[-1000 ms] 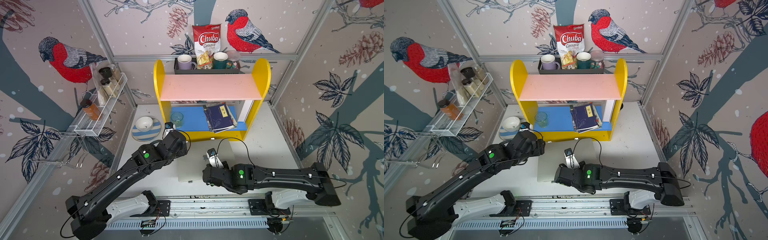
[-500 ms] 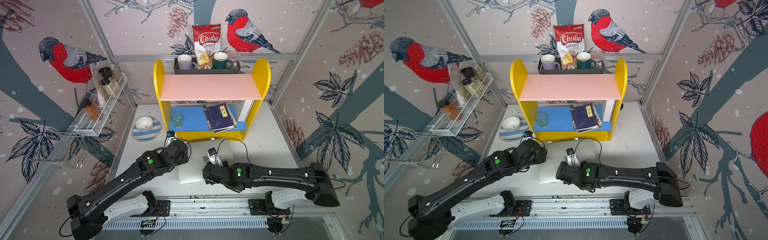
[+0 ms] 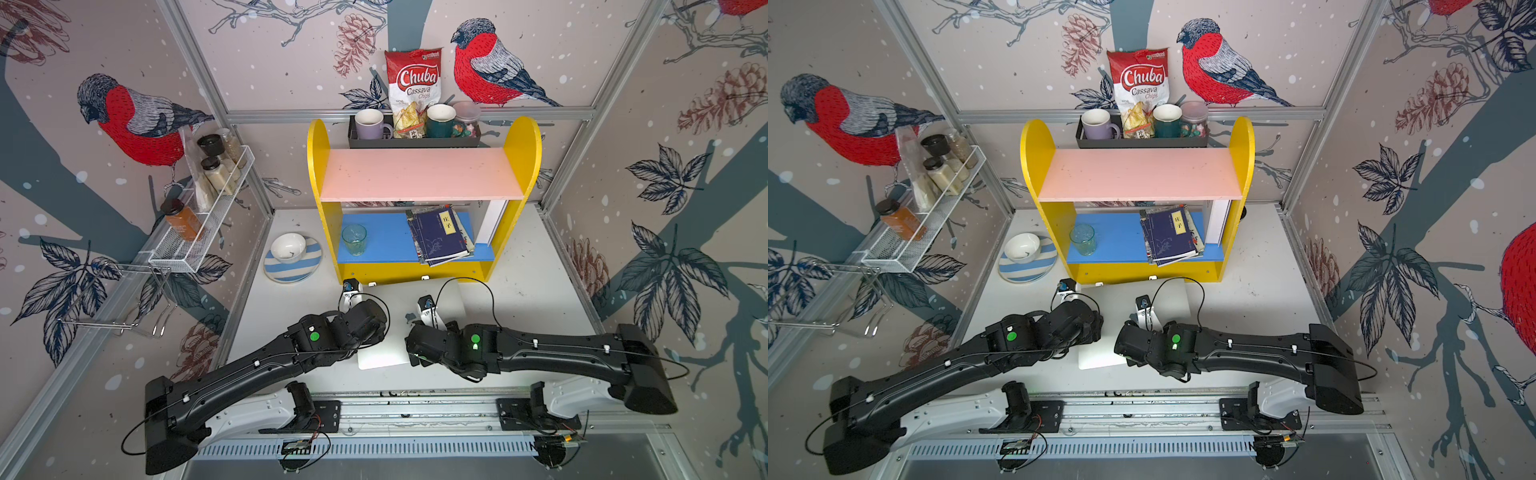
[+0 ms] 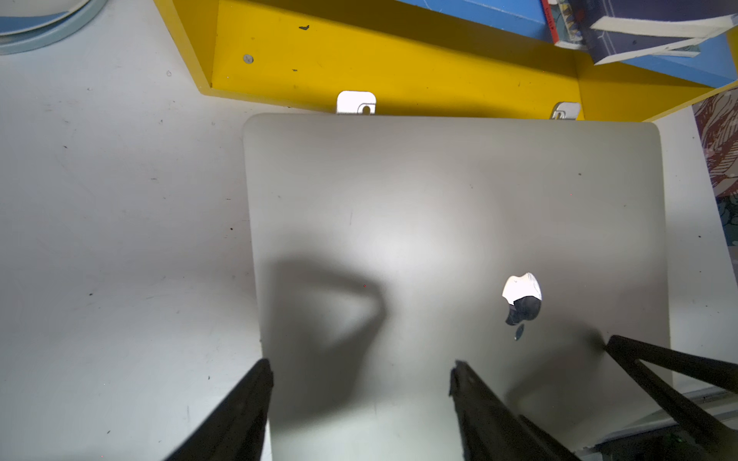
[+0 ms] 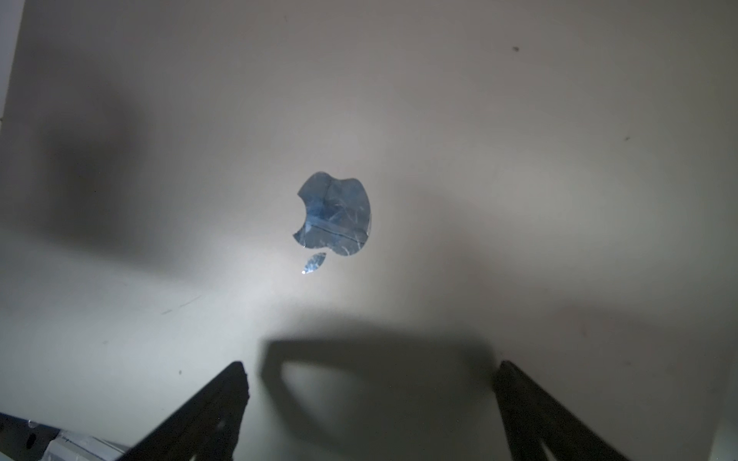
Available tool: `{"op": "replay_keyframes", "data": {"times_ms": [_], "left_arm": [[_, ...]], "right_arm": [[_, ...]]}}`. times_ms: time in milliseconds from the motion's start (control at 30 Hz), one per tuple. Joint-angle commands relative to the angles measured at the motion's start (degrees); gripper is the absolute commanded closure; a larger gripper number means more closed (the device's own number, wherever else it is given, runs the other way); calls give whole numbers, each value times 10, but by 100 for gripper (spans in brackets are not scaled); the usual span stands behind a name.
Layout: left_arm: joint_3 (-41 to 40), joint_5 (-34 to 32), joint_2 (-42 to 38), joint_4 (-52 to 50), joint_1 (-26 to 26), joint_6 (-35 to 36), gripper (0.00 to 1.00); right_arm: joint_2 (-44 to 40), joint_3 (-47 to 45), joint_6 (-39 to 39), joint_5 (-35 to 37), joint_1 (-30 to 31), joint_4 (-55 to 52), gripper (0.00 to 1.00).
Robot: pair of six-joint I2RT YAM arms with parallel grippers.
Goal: Close the laptop lid and set it aside
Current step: Close the lid of the laptop.
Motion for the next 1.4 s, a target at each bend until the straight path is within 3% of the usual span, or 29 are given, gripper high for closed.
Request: {"op": "replay_keyframes", "data": {"times_ms": [0,1367], "left_arm": [[-11,-12,-1,25,-5,-16,30],[-94,7,55,118,-12,-39,30]], "right_arm": [[-6,-12,3,-11,-7,3,4],[40,-74,-3,-63,-57,85,4]]}}
